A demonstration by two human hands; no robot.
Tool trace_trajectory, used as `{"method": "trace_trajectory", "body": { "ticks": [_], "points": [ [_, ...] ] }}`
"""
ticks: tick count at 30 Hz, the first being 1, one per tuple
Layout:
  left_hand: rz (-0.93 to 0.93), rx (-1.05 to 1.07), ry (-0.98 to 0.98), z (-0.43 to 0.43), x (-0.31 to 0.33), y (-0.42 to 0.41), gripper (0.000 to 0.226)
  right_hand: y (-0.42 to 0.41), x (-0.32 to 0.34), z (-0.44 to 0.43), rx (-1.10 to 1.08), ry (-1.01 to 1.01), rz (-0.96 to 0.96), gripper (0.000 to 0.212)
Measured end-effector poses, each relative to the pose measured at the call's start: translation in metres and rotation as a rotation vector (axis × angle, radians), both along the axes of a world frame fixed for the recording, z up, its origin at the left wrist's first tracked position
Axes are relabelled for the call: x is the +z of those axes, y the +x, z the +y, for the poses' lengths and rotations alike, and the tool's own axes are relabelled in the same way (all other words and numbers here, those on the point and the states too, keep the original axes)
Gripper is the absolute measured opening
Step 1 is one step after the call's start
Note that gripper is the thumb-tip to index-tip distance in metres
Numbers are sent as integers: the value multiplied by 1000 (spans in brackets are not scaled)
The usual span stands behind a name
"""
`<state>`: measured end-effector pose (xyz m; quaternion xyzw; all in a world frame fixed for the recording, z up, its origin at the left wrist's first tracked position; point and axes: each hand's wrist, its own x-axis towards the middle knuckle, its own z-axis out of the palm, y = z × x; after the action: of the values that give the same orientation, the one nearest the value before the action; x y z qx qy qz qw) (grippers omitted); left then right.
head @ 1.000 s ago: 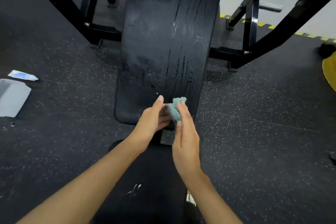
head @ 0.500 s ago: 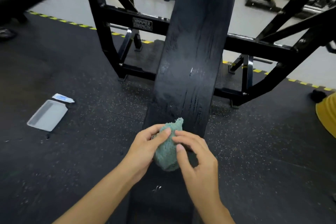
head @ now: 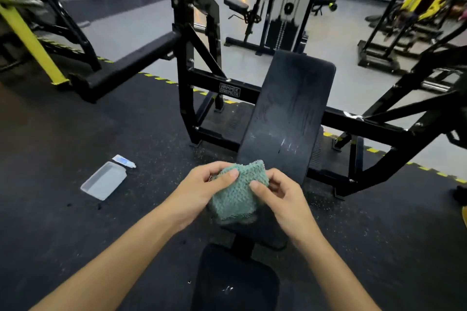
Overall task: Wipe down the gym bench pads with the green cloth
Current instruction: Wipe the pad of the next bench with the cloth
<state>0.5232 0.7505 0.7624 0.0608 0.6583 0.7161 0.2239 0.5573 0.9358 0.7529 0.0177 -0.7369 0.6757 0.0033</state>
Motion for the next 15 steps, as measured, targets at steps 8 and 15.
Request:
{"method": "trace_trajectory", "body": {
  "ticks": [8,15],
  "points": [
    [-10,-153,-175,-53,49,-59,91,-54,56,-37,-83,82,39,12],
    [236,42,-175,-117,79,-129,108,-92,85,-94,-282,44,30,35]
  ]
}}
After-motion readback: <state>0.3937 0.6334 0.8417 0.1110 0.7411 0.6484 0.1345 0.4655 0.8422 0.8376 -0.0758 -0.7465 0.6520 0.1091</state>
